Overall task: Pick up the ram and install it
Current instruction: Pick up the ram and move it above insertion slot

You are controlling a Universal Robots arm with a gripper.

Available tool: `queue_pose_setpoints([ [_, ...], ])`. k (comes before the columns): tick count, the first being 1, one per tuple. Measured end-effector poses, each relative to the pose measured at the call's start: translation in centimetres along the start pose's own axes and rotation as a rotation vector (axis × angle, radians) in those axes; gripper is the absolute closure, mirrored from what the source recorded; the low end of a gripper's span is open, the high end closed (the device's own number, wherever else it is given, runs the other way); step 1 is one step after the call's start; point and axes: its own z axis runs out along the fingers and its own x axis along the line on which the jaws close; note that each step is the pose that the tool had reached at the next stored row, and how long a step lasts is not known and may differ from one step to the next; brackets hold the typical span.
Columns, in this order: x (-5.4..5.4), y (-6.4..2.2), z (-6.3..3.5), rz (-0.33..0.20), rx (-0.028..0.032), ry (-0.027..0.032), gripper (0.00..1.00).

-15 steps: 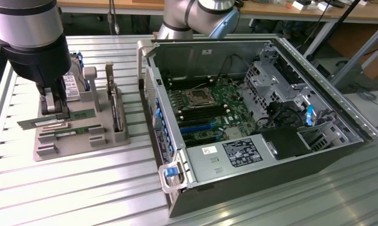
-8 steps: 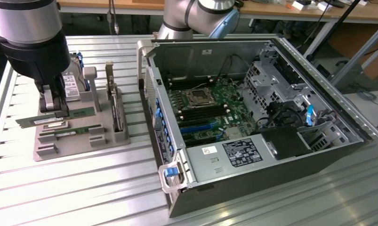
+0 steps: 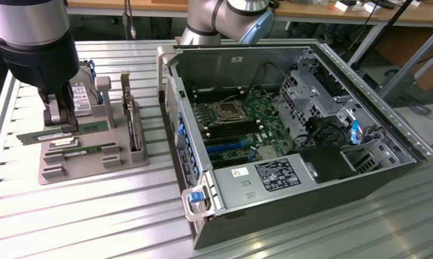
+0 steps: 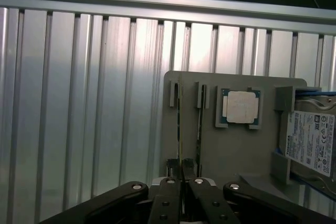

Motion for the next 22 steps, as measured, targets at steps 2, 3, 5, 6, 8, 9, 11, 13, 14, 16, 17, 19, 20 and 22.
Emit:
queue_pose_setpoints([
  [2, 0.0, 0.0, -0.09, 0.0, 0.0, 0.0, 0.87],
  [3, 0.0, 0.01, -0.15, 0.0, -0.0001, 0.0, 0.87],
  [5, 0.0, 0.01, -0.26, 0.0, 0.0, 0.0, 0.87],
  [6, 0.0, 0.02, -0.32, 0.0, -0.0001, 0.0, 0.87],
  [8, 0.0, 0.02, -0.46, 0.0, 0.0, 0.0, 0.87],
  [9, 0.0, 0.03, -0.56, 0.0, -0.0001, 0.0, 0.87],
  [11, 0.0, 0.04, -0.78, 0.0, -0.0001, 0.0, 0.87],
  [13, 0.0, 0.06, -1.09, 0.0, 0.0, 0.0, 0.87],
  [14, 0.0, 0.06, -1.21, 0.0, 0.0, 0.0, 0.87],
  [16, 0.0, 0.07, -1.39, 0.0, 0.0, 0.0, 0.87],
  [17, 0.0, 0.08, -1.44, 0.0, -0.0001, 0.0, 0.87],
  [19, 0.0, 0.09, -1.65, 0.0, 0.0, 0.0, 0.87],
  [20, 0.0, 0.09, -1.71, 0.0, 0.0, 0.0, 0.87],
  [22, 0.0, 0.1, -1.81, 0.0, 0.0, 0.0, 0.87],
])
